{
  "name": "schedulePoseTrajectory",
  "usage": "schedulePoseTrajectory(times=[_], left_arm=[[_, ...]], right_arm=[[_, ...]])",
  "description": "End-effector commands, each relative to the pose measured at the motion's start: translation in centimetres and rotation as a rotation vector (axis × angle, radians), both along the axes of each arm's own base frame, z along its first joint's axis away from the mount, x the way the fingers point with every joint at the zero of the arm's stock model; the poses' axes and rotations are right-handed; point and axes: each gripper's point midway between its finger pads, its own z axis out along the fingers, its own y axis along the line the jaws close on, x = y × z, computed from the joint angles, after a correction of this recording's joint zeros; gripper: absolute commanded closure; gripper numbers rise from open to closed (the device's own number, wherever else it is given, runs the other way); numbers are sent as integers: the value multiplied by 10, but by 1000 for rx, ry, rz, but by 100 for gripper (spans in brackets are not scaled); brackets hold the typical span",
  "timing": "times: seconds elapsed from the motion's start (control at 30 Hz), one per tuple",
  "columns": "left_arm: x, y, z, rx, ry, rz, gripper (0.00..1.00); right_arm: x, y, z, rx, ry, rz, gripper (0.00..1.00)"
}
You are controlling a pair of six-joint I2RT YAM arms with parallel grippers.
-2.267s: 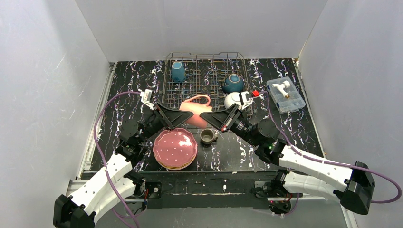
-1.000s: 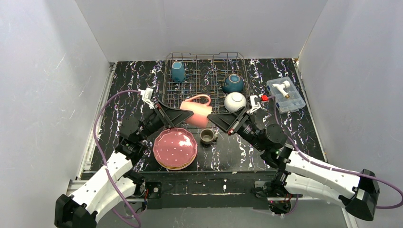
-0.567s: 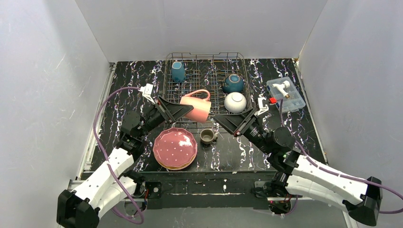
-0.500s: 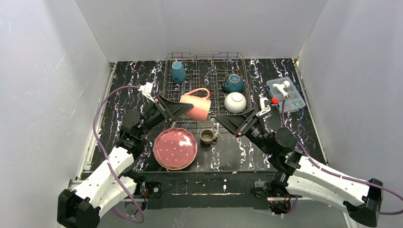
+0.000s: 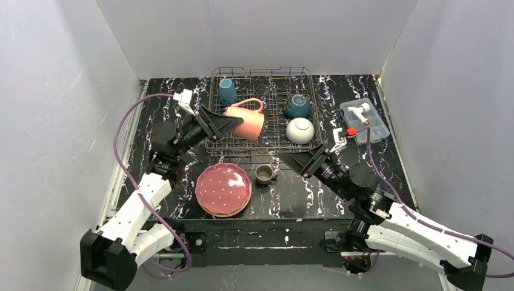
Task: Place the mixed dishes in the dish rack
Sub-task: Pick up the cup at the center of the board, then turn the cup upside down in the dish rack.
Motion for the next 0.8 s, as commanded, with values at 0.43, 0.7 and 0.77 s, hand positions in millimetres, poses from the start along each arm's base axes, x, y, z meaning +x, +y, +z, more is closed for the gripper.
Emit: schedulePoseTrajectory(times=[0.43, 0.7, 0.77], left_arm=[[41, 7, 30, 162, -144, -38, 100], [62, 16, 11, 322, -122, 8, 100], [67, 20, 6, 380, -129, 29, 100]], right_arm=[[6, -17, 16, -200, -135, -79, 45], [7, -18, 13, -281, -165, -84, 46], [8, -19, 9, -312, -167, -85, 46]])
